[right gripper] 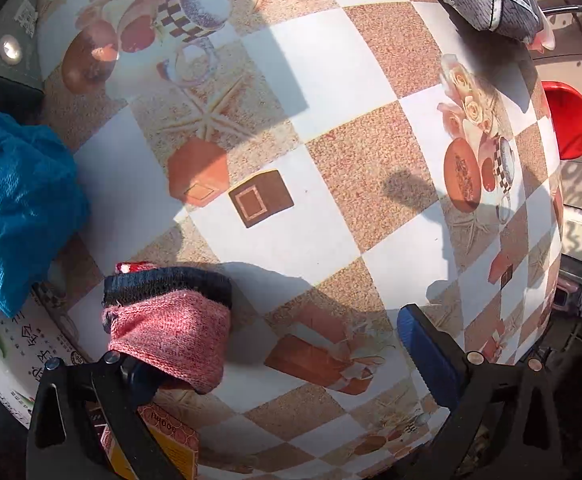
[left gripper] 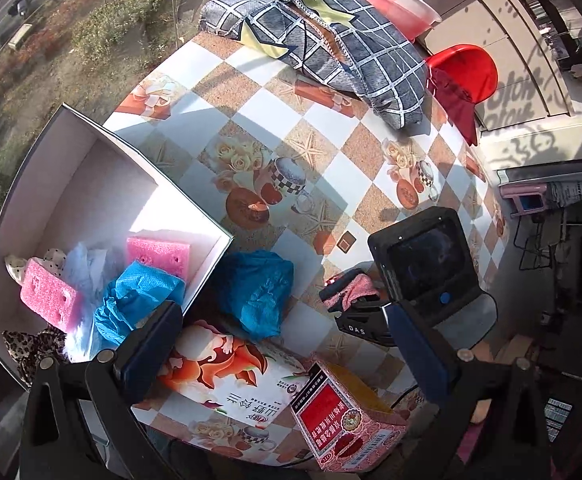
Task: Organize soft objects
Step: 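Move the right gripper toward the blue bag and pink knit hat, then grasp the blue bag with the left gripper while the right reaches the knit hat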
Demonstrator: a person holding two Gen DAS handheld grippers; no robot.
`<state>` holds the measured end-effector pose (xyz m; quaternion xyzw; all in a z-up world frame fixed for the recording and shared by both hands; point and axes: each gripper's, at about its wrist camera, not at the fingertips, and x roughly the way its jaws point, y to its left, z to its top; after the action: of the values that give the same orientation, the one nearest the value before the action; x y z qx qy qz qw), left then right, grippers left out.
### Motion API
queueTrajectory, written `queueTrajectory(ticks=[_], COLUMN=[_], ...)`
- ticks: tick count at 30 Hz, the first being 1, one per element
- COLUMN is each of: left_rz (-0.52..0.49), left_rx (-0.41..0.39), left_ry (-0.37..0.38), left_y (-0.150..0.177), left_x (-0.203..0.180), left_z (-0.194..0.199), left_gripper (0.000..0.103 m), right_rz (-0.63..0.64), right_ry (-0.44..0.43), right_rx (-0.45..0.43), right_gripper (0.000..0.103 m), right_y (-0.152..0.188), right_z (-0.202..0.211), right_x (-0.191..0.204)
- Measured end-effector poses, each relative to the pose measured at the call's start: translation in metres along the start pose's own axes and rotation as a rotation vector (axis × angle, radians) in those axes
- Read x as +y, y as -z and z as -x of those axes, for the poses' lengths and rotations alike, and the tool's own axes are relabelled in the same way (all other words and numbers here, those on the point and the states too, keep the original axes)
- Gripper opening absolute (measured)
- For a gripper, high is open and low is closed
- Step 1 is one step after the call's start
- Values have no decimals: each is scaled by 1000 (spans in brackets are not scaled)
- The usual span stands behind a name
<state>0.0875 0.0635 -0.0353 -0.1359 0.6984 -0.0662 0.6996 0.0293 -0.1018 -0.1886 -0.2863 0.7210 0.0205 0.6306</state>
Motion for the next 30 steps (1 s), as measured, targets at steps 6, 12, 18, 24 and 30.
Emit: queueTrajectory(ticks=[6,12,18,24,30], left_rz=[12,31,67,21,-91], left_rx=[-39,-83,-103,-98,-47], left_ry=[-36,-87,-106,-132,-112], left_y=[0,8,20,25,22], left_x=[7,24,44,38,0], left_z=[7,24,30,22,-9], left_gripper=[103,103,103,103,103], right_rz=[-231,7,189,134,-224], right_ry=[-448,-509,-413,-182,-328], right_rx=[-90,-193,-178,-203,-68], right_gripper=[103,103,103,103,103], right_y=[12,-35,-49,-33,9], right_z=[26,63,50,33,-21], right_x=[-73,1,72,53,-52])
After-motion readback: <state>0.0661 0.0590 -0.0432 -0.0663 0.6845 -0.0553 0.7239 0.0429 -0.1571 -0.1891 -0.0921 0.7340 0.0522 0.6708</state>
